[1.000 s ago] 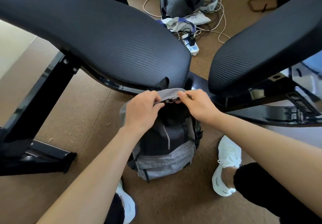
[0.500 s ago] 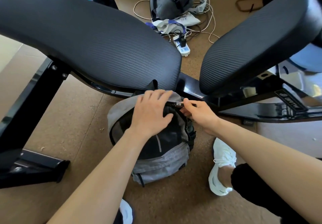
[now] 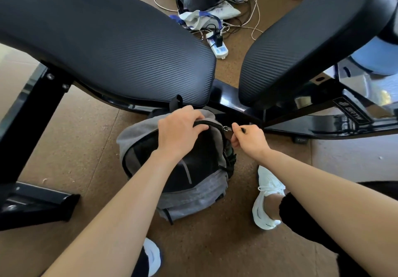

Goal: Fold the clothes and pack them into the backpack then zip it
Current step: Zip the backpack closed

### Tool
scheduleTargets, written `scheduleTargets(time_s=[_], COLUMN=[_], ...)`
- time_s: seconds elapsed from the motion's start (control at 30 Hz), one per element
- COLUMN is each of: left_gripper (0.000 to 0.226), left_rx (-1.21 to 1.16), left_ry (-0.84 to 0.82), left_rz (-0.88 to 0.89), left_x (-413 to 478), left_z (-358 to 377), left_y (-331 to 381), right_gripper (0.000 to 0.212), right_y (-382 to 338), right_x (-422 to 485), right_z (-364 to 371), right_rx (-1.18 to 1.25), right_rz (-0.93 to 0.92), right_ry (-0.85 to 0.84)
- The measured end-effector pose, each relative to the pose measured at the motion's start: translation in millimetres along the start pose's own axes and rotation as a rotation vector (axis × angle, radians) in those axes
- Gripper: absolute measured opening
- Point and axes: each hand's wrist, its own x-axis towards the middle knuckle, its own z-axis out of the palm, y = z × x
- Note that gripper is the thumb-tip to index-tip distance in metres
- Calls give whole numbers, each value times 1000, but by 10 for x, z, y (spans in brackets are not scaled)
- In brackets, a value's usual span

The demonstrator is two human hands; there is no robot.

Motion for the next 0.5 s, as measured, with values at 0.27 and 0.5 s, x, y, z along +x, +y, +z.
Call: scheduleTargets(time_s=[0.27, 0.5], left_gripper=[21, 23], left_rx=[-21, -15], left_ry=[42, 82], left_rz=[-44, -27], left_x=[-8, -66], left_z=[-63, -97], left_y=[-94, -131], right_gripper=[58, 40], right_y=[602, 768], right_x=[50, 34], right_z=[278, 540], right_rx=[-219, -437], right_rz=[329, 400], right_ry=[-195, -183])
